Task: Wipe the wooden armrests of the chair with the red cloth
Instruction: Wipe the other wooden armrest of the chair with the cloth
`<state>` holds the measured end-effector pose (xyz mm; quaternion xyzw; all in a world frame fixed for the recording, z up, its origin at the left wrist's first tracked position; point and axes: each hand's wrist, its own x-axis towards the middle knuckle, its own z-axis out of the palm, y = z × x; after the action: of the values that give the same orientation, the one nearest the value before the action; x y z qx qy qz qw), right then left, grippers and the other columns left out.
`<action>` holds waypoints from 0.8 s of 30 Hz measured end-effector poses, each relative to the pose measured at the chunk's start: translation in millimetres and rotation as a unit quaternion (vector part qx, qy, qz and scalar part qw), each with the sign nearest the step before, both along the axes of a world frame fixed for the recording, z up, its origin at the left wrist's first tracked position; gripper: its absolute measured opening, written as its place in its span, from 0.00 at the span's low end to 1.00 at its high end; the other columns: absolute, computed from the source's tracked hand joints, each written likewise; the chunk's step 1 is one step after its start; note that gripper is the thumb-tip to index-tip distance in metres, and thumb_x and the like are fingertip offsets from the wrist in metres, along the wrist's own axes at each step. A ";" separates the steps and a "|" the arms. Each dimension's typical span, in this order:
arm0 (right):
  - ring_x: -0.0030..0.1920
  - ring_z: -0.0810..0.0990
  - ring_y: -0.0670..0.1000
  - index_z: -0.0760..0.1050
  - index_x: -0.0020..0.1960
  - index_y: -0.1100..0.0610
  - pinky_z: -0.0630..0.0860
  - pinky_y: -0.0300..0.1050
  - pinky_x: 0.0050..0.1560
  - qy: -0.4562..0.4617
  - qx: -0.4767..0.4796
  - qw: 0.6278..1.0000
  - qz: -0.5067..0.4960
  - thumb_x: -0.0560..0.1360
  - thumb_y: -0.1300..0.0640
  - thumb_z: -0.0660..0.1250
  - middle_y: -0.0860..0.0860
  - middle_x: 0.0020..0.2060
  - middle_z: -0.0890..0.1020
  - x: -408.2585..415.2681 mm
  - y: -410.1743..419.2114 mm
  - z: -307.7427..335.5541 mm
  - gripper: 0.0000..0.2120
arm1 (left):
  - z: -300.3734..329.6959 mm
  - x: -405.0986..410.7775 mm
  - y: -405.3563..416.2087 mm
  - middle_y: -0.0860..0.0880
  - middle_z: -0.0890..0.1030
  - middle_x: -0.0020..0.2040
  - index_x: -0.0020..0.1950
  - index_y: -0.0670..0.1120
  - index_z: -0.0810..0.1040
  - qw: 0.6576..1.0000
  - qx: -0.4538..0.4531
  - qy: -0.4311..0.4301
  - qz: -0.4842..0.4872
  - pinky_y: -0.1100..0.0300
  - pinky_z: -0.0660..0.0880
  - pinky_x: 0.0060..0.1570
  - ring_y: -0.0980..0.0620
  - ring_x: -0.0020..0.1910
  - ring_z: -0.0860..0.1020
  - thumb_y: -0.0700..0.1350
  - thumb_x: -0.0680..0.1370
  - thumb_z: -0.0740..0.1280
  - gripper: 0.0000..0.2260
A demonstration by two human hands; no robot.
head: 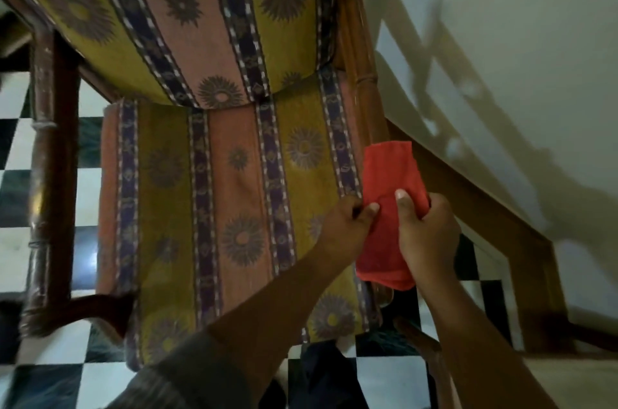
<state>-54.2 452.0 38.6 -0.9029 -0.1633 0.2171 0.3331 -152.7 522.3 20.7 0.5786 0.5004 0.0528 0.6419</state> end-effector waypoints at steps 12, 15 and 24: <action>0.42 0.77 0.34 0.72 0.55 0.48 0.69 0.28 0.41 0.077 0.164 0.976 0.120 0.79 0.42 0.63 0.41 0.43 0.78 -200.9 75.7 35.7 0.11 | 59.0 -218.6 44.1 0.63 0.77 0.33 0.42 0.53 0.73 0.962 0.185 0.014 0.200 0.72 0.68 0.33 0.65 0.32 0.74 0.49 0.81 0.66 0.08; 0.41 0.76 0.37 0.73 0.54 0.53 0.69 0.30 0.40 0.108 0.194 0.960 0.170 0.77 0.42 0.61 0.43 0.42 0.78 -292.5 110.2 48.8 0.15 | 82.5 -312.1 68.3 0.60 0.76 0.33 0.43 0.54 0.73 0.937 0.238 0.049 0.253 0.72 0.68 0.34 0.65 0.33 0.74 0.48 0.80 0.67 0.07; 0.48 0.78 0.47 0.75 0.62 0.58 0.71 0.39 0.48 0.091 0.165 0.947 0.259 0.79 0.49 0.66 0.49 0.49 0.80 -453.8 145.1 14.0 0.17 | 53.7 -470.3 98.2 0.57 0.78 0.39 0.44 0.55 0.74 0.902 0.221 0.175 0.326 0.69 0.67 0.32 0.64 0.37 0.76 0.53 0.80 0.65 0.06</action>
<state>-508.0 597.0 52.7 -0.7382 -0.3944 0.3474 0.4229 -622.9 620.5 74.4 0.5102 0.7405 0.2665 0.3468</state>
